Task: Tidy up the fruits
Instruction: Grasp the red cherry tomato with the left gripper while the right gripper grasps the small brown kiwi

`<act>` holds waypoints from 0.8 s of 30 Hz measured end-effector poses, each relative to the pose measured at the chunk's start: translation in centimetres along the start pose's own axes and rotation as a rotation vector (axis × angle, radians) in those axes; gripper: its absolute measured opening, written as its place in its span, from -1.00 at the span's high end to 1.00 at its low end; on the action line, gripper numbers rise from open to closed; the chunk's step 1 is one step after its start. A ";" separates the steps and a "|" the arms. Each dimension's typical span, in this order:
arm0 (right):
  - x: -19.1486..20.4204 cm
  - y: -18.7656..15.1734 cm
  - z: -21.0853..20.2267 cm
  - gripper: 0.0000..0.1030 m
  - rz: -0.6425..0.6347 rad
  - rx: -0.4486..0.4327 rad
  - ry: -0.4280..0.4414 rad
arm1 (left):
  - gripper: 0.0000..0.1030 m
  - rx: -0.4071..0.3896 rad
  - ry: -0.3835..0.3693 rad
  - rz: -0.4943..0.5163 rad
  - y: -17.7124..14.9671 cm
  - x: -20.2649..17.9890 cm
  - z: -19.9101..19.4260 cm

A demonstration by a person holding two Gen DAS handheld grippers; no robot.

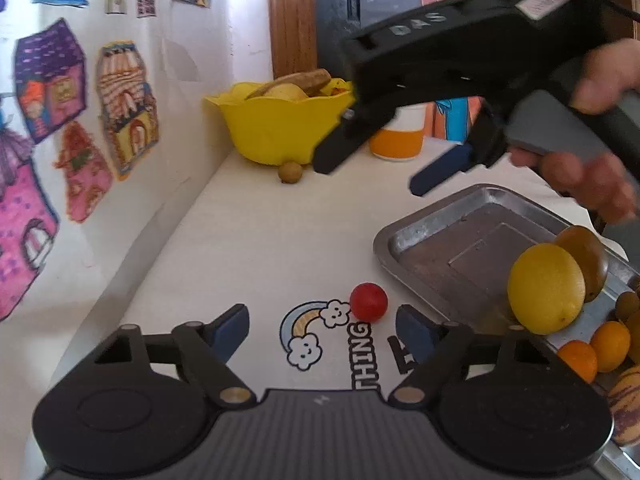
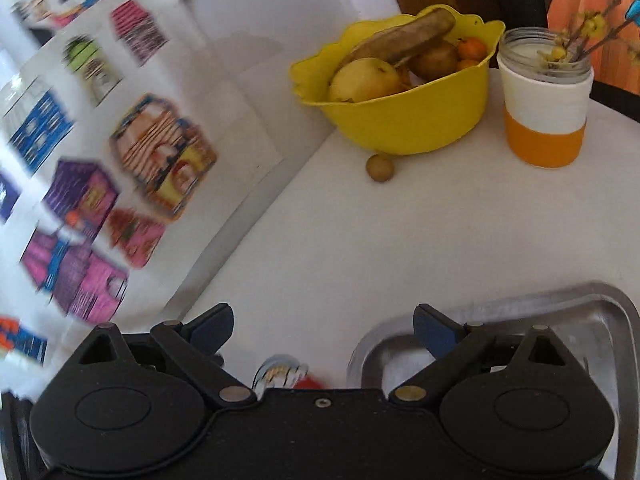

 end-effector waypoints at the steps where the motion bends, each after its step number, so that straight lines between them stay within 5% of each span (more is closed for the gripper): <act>1: -0.3 0.4 0.3 -0.88 0.003 -0.003 -0.002 | -0.49 0.006 -0.008 0.003 0.0 -0.2 0.3; 9: -2.3 3.1 3.2 -0.56 0.008 -0.034 -0.062 | 0.33 0.029 -0.025 0.021 0.1 -0.8 1.6; 24: -3.3 7.6 8.2 -0.18 0.029 -0.113 -0.142 | 0.56 -0.007 -0.009 -0.073 2.3 0.8 4.6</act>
Point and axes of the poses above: each gripper's, at about its wrist camera, not at the fingertips, and z roughly the way its jaws point, x to its left, y to its top, the point moved 10 cm from there along z, roughly the way its jaws point, and after that the axes turned 1 degree about -z, right-handed, at the moved point
